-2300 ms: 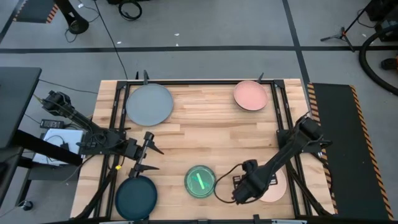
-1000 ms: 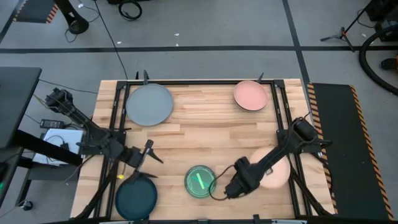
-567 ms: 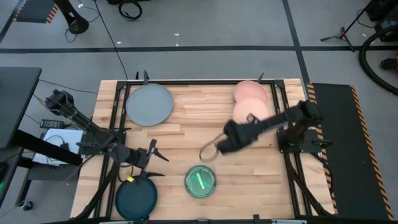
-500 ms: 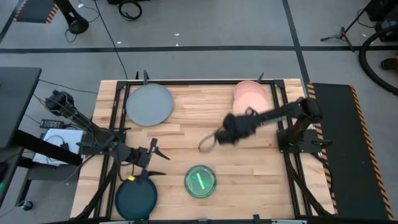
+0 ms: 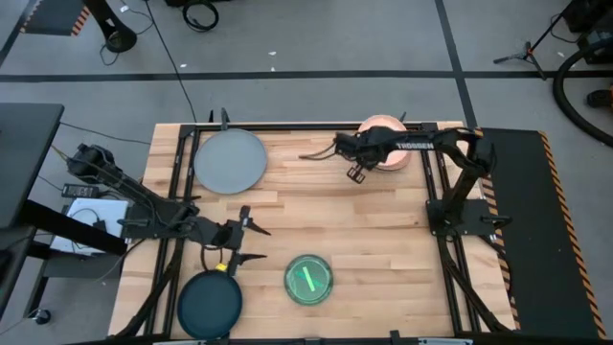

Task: Stack plastic plates
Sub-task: Stack the light orange plate on the light brown plate, then stack the plates on the black plate

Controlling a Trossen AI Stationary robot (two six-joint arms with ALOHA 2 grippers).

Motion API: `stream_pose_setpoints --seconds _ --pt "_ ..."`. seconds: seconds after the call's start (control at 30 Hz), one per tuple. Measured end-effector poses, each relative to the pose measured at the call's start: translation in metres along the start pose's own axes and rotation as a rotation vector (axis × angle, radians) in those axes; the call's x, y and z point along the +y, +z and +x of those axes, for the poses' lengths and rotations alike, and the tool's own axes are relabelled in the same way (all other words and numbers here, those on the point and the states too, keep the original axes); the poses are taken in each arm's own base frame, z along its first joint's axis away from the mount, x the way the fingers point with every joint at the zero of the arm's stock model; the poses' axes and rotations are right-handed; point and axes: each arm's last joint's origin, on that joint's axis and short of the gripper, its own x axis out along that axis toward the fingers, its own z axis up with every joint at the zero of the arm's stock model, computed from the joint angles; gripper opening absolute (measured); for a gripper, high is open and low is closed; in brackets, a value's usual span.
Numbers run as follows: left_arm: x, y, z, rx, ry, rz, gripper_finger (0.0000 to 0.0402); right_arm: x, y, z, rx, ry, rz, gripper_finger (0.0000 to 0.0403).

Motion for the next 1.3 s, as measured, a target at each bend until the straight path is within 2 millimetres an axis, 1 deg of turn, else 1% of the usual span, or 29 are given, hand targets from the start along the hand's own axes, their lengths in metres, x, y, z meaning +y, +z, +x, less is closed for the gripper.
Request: stream_pose_setpoints --seconds 0.07,0.2,0.3,0.4,0.5,0.67,0.77,0.87,0.97,1.03,1.1,1.17,1.2,1.3 --pt "0.004 -0.003 0.003 0.028 0.02 -0.024 0.0283 -0.01 0.004 0.005 0.01 0.039 0.016 0.0017" --pt "0.012 -0.01 0.006 0.086 0.059 -0.052 0.0283 -0.027 0.006 0.012 0.04 0.052 0.066 0.0022" --pt "0.018 -0.011 0.007 0.094 0.083 -0.077 0.0283 -0.033 0.006 0.014 0.052 0.074 0.115 0.0024" --pt "0.019 -0.011 0.008 0.093 0.091 -0.083 0.0283 -0.032 0.007 0.014 0.054 0.091 0.125 0.0035" --pt "0.019 -0.01 0.007 0.092 0.088 -0.083 0.0283 -0.031 0.006 0.014 0.057 0.103 0.117 0.0062" --pt "0.016 -0.006 0.007 0.073 0.075 -0.108 0.0283 -0.032 0.005 0.009 0.086 0.111 0.074 0.0124" --pt "0.013 0.004 0.006 0.044 0.057 -0.073 0.0283 -0.028 0.005 -0.001 0.049 0.118 0.024 0.0158" --pt "0.012 0.01 0.006 0.025 0.03 -0.007 0.0283 -0.013 0.003 -0.02 -0.081 0.108 -0.067 0.0179" --pt "0.014 0.01 0.007 0.024 -0.023 0.027 0.0283 0.008 -0.005 -0.042 -0.221 0.117 -0.176 0.0187" --pt "0.017 0.011 0.008 0.014 -0.023 0.039 0.0283 0.022 -0.011 -0.057 -0.317 0.146 -0.235 0.0188" --pt "0.021 0.012 0.009 0.004 -0.007 0.048 0.0283 0.03 -0.02 -0.07 -0.385 0.17 -0.28 0.0187" --pt "0.024 0.012 0.01 0.004 0.003 0.058 0.0283 0.032 -0.031 -0.077 -0.425 0.188 -0.297 0.0188" --pt "0.025 0.012 0.01 0.005 0.0 0.058 0.0283 0.03 -0.035 -0.079 -0.435 0.197 -0.28 0.0188" --pt "0.028 0.011 0.011 0.001 -0.043 0.053 0.0283 0.015 -0.048 -0.078 -0.431 0.239 -0.17 0.0194"
